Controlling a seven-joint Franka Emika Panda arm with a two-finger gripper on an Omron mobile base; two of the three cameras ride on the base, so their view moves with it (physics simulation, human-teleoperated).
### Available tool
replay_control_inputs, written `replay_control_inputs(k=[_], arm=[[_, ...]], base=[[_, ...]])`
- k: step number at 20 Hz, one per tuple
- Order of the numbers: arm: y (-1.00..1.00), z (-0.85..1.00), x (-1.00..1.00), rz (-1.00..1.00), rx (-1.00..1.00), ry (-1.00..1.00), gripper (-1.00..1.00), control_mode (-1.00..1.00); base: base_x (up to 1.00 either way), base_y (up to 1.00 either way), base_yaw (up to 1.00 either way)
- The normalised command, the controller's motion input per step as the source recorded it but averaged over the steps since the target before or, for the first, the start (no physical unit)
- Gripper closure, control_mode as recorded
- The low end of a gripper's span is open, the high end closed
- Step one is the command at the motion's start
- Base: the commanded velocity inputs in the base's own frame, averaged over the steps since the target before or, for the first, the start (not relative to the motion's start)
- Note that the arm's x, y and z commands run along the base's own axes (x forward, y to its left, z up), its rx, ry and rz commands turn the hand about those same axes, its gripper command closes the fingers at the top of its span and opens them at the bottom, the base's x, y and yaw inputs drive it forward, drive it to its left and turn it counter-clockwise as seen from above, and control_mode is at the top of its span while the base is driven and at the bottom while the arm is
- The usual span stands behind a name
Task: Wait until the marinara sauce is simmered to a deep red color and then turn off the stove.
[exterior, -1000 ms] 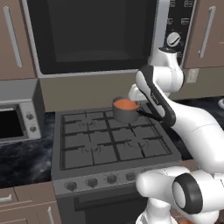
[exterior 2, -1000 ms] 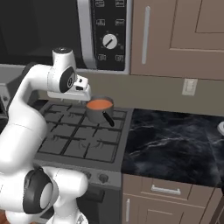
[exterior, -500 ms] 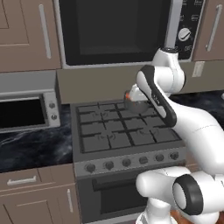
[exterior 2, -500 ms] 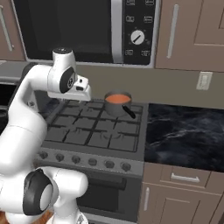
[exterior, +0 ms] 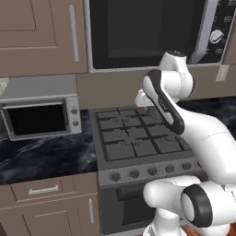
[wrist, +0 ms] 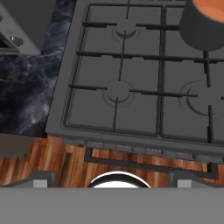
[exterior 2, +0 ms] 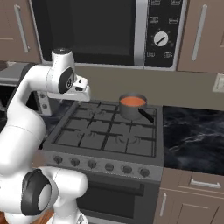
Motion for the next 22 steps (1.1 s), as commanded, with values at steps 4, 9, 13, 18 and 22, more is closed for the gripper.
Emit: replay_control_inputs(k=[4, 9, 13, 18, 22], arm=[[0.0, 0.0, 0.0, 0.0, 0.0, 0.0, -1.0, 1.0], [0.0, 0.0, 0.0, 0.0, 0.0, 0.0, -1.0, 1.0], [0.0, 0.0, 0.0, 0.0, 0.0, 0.0, -1.0, 1.0], [0.0, 0.0, 0.0, 0.0, 0.0, 0.0, -1.0, 1.0], [0.0, 0.0, 0.0, 0.0, 0.0, 0.0, -1.0, 1.0]], base=[[0.34, 0.3, 0.0], [0.25, 0.26, 0.0], [0.0, 0.41, 0.0], [0.0, 0.44, 0.0], [0.0, 0.17, 0.0]])
